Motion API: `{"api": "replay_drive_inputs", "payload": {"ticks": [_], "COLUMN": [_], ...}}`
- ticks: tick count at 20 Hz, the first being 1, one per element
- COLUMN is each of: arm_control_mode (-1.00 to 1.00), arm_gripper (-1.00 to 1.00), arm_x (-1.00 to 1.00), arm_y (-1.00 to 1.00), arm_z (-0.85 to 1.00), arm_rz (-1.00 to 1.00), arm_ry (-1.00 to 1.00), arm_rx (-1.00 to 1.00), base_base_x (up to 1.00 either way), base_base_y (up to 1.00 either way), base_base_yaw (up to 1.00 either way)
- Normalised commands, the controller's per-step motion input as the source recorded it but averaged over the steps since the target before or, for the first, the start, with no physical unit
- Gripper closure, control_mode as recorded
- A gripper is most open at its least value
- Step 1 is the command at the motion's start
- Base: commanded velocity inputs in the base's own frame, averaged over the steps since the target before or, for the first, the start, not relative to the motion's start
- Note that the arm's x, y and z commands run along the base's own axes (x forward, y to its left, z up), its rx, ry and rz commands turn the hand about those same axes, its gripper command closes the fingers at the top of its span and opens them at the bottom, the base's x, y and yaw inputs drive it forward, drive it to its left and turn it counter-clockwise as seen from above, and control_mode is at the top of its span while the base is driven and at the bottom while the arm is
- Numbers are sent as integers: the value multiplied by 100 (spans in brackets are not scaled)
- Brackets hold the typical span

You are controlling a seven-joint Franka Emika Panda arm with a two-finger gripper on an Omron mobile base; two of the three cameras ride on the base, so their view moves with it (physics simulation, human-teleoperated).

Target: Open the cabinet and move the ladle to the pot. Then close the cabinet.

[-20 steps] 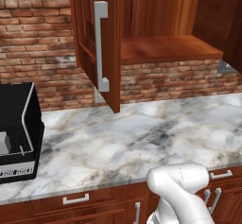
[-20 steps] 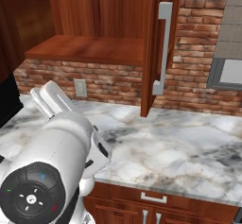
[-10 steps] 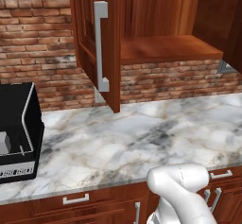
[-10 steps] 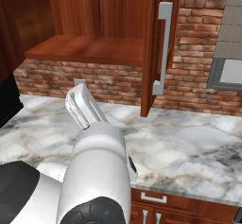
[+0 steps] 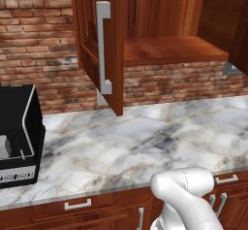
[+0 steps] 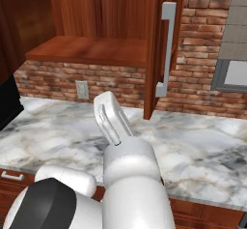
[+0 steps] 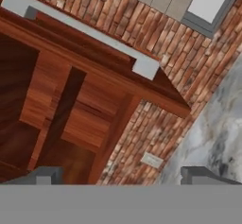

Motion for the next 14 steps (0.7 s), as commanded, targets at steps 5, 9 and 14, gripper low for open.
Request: {"api": "replay_drive_inputs", "payload": {"ticks": [5,9,14], "arm_control_mode": [-100,-100,-100], "arm_gripper": [-100,-100,-100], "arm_x": [37,50,53], "arm_y": [-39,-53,-52], "arm_z": [0,0,0], "arm_rz": [0,0,0], "arm_ry": [-3,-1,0], "arm_rx": [2,6,6], "base_base_x": [0,0,0], "base_base_y": [0,0,0], "base_base_yaw": [0,0,0]}}
